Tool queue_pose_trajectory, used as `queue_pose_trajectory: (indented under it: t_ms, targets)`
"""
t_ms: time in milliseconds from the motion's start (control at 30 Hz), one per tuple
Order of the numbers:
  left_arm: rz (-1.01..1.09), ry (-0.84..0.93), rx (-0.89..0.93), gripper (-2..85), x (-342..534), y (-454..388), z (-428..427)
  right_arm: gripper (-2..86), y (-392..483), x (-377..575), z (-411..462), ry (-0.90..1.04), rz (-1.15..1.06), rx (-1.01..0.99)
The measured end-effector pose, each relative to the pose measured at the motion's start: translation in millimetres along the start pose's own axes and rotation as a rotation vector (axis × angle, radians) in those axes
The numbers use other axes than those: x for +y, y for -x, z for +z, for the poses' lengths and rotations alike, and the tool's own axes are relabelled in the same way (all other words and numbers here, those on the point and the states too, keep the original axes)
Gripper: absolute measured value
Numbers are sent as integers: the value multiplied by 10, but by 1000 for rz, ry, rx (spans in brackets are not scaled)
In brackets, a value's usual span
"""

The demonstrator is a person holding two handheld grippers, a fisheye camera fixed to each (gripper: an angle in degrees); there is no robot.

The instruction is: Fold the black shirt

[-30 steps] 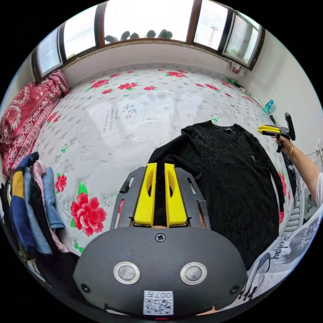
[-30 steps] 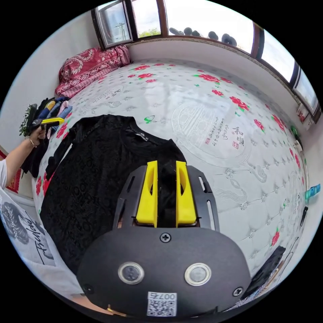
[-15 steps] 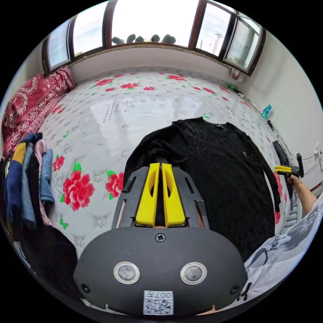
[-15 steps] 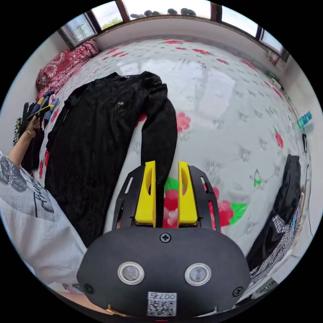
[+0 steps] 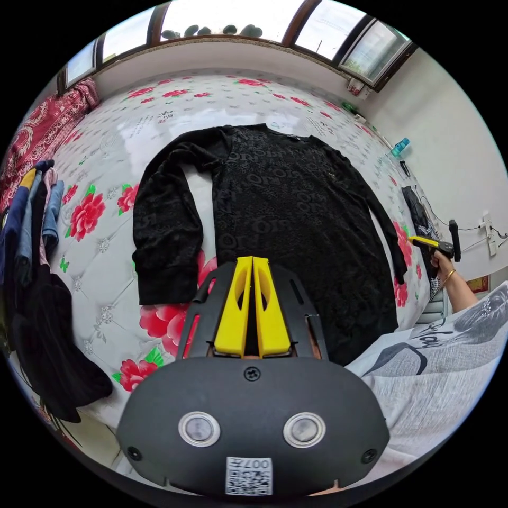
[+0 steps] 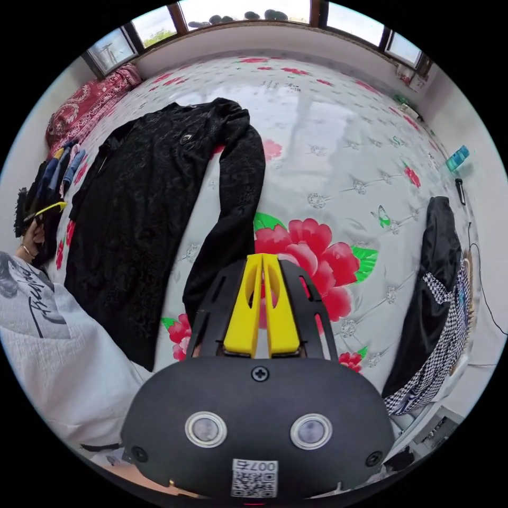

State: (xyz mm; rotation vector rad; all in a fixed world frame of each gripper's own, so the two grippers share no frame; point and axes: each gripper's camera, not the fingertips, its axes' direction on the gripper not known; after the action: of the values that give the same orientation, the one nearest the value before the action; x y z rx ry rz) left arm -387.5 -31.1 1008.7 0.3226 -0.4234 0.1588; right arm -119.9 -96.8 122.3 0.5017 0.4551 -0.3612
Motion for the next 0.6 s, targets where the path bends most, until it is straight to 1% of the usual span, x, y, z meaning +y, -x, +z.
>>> queue_pose_trajectory:
  t_ms: [133,233,300,333,367,433,467,500,533,600]
  targets:
    - [-5,-4,10,-10,-57,-25,31,39,44,29,-85,-4,-39,-33]
    - [-2,16,14,-10,-93,-71,113,46,234,107,101,47,-47,-108]
    - [5,46,18,-10,-122,-123,200,34,452,144,325,122,-62,-104]
    - [8,52,17,-10,-128,-139,220,30,502,154,372,146,-63,-81]
    - [17,68,12,-10,-144,-171,262,20,604,166,325,106,-93,-29]
    - [35,89,2,-10,-170,-223,321,10,683,127,292,155,-123,20]
    - [52,99,-7,-10,-187,-262,354,6,699,101,221,175,-151,76]
    - [69,112,-17,-10,-205,-298,390,3,678,79,106,166,-173,172]
    - [76,118,-20,-10,-215,-314,409,3,651,66,44,164,-182,218]
    - [99,138,-29,-10,-248,-366,479,1,448,-11,-196,180,-194,376]
